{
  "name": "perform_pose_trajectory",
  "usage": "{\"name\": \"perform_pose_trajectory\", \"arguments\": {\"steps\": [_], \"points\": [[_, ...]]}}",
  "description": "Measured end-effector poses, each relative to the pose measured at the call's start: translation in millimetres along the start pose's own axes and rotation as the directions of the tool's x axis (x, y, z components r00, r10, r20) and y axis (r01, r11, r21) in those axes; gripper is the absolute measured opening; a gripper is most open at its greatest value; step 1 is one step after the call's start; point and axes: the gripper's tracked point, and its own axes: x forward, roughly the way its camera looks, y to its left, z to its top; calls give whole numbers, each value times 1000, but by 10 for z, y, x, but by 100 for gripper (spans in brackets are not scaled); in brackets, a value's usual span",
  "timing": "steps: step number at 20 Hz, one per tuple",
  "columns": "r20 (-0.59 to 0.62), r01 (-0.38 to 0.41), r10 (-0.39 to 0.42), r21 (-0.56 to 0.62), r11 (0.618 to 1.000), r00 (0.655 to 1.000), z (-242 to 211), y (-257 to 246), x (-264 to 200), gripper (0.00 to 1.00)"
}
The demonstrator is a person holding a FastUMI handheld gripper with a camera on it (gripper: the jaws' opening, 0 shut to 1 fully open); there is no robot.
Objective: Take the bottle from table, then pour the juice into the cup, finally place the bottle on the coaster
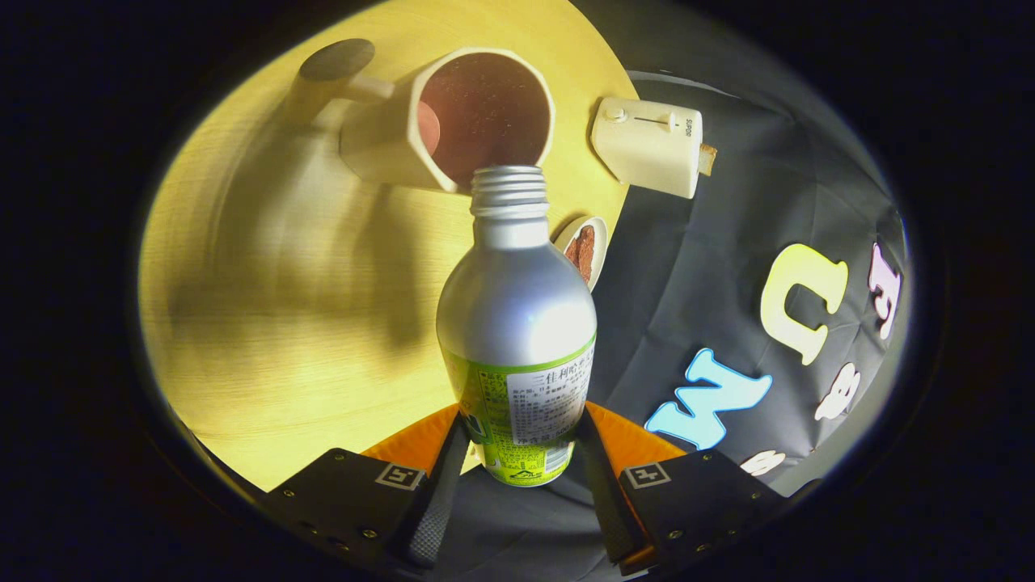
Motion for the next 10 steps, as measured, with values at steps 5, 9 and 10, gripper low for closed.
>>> {"name": "perform_pose_trajectory", "arguments": {"steps": [5, 9, 10], "points": [[-2, 11, -11, -35, 999, 1000, 0, -36, 1, 74], [-2, 17, -17, -57, 998, 1000, -1, -62, -1, 75], [-4, 17, -17, -62, 998, 1000, -7, -69, -2, 75]]}}
